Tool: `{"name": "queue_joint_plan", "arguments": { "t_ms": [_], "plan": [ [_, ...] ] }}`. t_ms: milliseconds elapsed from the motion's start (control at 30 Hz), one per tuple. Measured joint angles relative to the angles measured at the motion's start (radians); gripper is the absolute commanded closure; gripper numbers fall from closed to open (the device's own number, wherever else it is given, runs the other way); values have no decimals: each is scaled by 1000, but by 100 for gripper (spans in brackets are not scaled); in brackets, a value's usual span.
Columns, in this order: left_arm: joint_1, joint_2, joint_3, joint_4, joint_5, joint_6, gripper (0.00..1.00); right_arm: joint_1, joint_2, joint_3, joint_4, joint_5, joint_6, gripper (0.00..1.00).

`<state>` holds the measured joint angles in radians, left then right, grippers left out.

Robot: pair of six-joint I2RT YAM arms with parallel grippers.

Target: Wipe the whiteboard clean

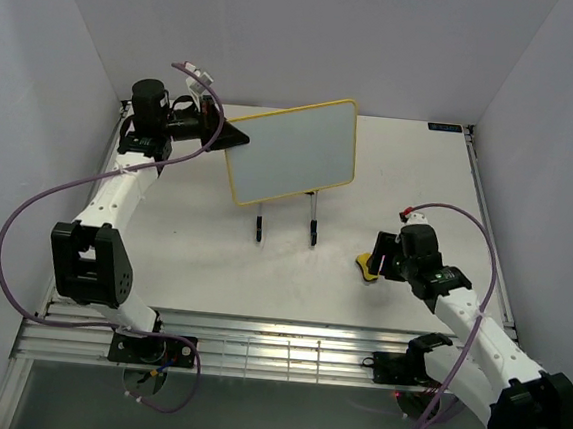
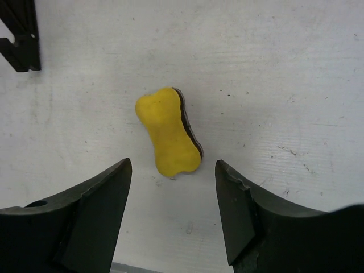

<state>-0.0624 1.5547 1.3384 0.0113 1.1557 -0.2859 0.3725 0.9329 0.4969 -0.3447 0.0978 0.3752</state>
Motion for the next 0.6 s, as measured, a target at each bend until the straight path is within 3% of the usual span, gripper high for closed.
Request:
{"name": "queue_joint_plan", "arguments": {
  "t_ms": [300, 600],
  "plan": [
    [-9, 171, 70, 80, 252, 108, 100, 0, -225, -1, -42, -85, 2, 30],
    [45, 333, 157, 15, 277, 237, 100, 0, -331, 0, -90, -215, -10, 27]
  ]
}}
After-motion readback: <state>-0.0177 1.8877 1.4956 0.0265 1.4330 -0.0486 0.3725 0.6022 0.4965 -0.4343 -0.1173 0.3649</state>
